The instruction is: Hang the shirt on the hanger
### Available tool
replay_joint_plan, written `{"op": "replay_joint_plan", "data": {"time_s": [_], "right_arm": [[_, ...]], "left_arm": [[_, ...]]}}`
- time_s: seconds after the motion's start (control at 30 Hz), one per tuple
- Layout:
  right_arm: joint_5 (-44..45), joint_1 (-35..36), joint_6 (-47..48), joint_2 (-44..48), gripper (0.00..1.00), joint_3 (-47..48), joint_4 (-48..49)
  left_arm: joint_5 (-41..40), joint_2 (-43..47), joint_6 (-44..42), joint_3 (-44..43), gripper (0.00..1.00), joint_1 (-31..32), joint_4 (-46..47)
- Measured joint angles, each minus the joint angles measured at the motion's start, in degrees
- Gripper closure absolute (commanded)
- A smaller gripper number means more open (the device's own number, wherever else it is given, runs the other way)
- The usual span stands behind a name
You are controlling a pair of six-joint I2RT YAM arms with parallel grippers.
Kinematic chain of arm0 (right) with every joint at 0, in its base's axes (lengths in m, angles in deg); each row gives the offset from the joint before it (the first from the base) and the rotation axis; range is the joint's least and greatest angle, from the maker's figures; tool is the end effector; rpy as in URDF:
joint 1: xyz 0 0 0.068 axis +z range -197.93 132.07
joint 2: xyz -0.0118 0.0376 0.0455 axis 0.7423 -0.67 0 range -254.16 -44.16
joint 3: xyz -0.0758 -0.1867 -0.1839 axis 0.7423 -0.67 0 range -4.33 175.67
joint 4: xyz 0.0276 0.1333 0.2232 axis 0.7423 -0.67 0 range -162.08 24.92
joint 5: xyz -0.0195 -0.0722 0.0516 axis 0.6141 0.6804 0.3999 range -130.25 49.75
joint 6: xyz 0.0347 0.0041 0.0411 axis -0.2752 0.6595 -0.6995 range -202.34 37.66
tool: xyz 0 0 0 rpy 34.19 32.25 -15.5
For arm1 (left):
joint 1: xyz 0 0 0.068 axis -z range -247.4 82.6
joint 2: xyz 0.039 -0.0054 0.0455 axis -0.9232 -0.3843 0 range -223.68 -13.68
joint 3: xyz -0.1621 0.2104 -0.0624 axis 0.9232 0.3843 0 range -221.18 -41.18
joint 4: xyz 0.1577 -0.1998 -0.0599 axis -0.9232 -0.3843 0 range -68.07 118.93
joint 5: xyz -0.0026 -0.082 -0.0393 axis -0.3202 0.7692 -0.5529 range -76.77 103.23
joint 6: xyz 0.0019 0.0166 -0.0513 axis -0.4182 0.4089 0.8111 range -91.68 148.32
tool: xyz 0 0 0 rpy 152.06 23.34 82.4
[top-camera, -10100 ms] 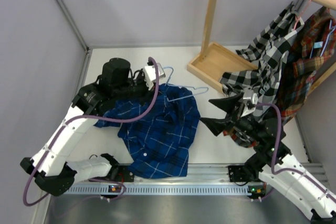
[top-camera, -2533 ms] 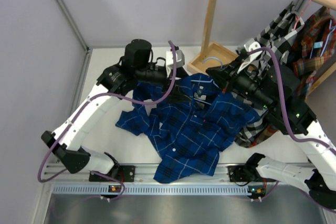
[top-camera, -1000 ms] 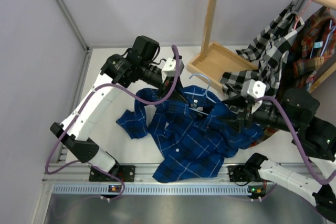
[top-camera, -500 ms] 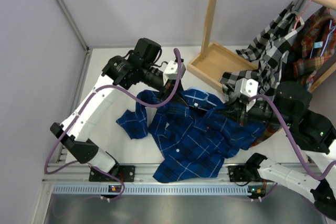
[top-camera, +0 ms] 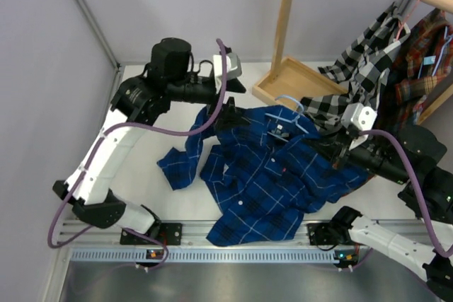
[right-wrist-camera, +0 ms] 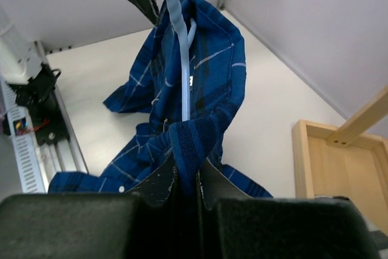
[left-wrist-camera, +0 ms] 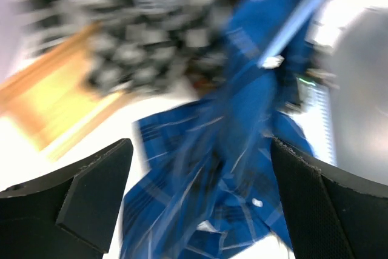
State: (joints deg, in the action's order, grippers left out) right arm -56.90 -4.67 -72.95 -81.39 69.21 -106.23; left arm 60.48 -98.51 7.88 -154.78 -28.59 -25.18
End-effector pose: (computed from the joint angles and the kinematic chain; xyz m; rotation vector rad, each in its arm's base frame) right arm 0.0508 0.0619 0.4574 -0.9488 1.4076 0.6859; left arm 0.1947 -0.1901 0.5049 1.4200 1.4150 -1.0293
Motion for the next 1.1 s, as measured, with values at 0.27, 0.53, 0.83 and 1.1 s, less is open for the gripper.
{"op": "replay_joint_plan", "data": {"time_s": [0.27, 0.53, 0.83, 1.1], "right_arm": [[16.4, 0.0, -9.1, -5.6, 1.00, 3.3, 2.3], [37.0, 0.0, -16.2, -15.5, 1.00, 17.7, 0.5], [57.4, 0.0, -19.1, -18.3, 1.00, 28.7, -0.2], [67.0, 0.0, -20.8, -18.2, 1.00, 31.0, -0.9]], "left_arm": [[-42.3, 23.6, 18.1, 16.1, 0.02, -0.1, 14.1], [-68.2, 52.2, 27.3, 39.6, 0.02, -0.3, 21.2], [-73.9, 55.4, 30.8, 65.0, 0.02, -0.3, 20.2], [-75.6, 55.1, 30.9, 66.9, 0.02, -0.3, 20.7]]}}
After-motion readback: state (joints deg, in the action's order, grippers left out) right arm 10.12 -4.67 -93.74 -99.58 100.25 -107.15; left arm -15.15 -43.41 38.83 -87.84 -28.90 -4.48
